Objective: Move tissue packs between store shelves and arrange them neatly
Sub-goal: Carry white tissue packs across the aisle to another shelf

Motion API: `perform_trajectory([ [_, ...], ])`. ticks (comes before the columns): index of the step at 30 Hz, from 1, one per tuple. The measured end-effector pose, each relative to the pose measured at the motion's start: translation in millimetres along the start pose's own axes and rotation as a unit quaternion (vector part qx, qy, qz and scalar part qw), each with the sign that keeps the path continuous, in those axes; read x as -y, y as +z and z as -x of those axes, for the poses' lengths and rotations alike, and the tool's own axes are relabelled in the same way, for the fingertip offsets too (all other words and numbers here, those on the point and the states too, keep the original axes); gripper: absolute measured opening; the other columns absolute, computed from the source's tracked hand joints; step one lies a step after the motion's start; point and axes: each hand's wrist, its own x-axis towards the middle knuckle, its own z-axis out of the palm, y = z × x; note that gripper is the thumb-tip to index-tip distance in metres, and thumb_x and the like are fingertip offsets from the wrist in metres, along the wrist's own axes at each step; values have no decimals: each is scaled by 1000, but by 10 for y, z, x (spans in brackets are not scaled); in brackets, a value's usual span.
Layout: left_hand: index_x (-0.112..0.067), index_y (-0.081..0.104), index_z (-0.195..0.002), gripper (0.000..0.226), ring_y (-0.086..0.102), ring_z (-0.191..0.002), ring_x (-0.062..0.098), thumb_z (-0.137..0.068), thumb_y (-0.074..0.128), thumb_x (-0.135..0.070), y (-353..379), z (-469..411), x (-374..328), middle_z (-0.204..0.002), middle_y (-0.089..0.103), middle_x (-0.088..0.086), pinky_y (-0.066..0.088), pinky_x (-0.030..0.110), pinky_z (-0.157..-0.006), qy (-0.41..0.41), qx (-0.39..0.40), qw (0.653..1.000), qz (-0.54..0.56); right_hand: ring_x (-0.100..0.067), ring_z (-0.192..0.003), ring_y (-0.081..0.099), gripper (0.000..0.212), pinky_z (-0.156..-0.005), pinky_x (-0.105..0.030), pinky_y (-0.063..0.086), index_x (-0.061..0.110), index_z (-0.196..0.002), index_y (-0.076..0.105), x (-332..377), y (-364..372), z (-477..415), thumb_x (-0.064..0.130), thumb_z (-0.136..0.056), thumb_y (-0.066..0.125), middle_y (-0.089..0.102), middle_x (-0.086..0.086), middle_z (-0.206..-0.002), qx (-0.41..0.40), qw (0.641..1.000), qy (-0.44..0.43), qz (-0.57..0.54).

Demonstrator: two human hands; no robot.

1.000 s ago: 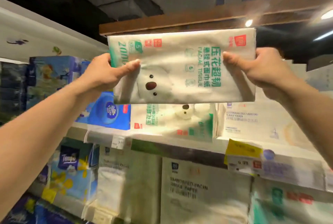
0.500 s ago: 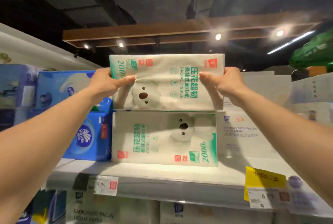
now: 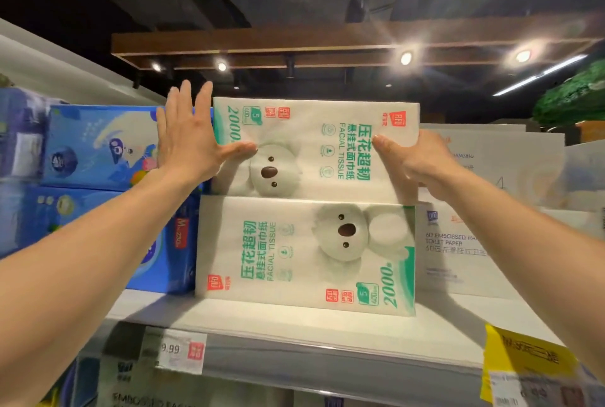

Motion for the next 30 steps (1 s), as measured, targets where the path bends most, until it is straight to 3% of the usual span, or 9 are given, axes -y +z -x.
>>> perform_trajectory([
  [3,-23,10,-160,125,1,-155,30,-62,64,-81,-21,52,18,-168,7,10,10,56,-124,-6,9,1000,5,-19,-107,56,53,-76,-33,43,23,-133,61,-11,-23,20,53,-89,66,65,0,-131,6,1000,-16,23],
  [7,-20,15,-159,124,8,-155,29,-61,59,-81,-114,300,127,-167,14,10,13,51,-125,9,27,999,17,-23,-122,58,77,-90,-40,51,25,-137,51,-37,-141,210,68,-76,71,62,2,-134,-15,992,-61,111],
  [12,-18,24,-159,117,13,-154,26,-64,58,-78,-380,773,189,-166,20,6,15,47,-124,53,82,994,57,-25,-132,49,82,-106,-44,43,24,-143,45,53,-206,831,67,-79,71,52,-2,-144,-17,973,-117,200],
  [14,-20,27,-157,115,19,-152,23,-63,57,-79,-479,931,215,-165,25,4,19,46,-124,72,110,988,83,-26,-139,42,88,-110,-43,39,19,-151,39,107,-179,1116,63,-82,70,45,-5,-152,-15,963,-115,245],
  [19,-22,29,-156,115,23,-151,20,-62,51,-84,-708,1395,289,-163,29,3,21,43,-124,122,188,965,139,-26,-139,43,101,-114,-44,37,16,-150,42,189,-40,1866,79,-73,54,47,-8,-151,9,949,-82,303],
  [24,-19,36,-154,114,30,-148,24,-61,48,-85,-840,1955,371,-160,34,8,22,40,-124,190,260,926,196,-29,-138,43,100,-116,-40,33,9,-147,46,282,36,2671,79,-75,52,50,-14,-147,36,931,-42,361],
  [30,-21,37,-153,113,32,-148,26,-64,46,-89,-1024,2552,-17,-160,36,10,26,45,-123,233,322,876,272,-26,-137,44,85,-114,-34,32,7,-144,49,446,-344,3584,64,-83,64,52,-12,-145,33,920,16,390],
])
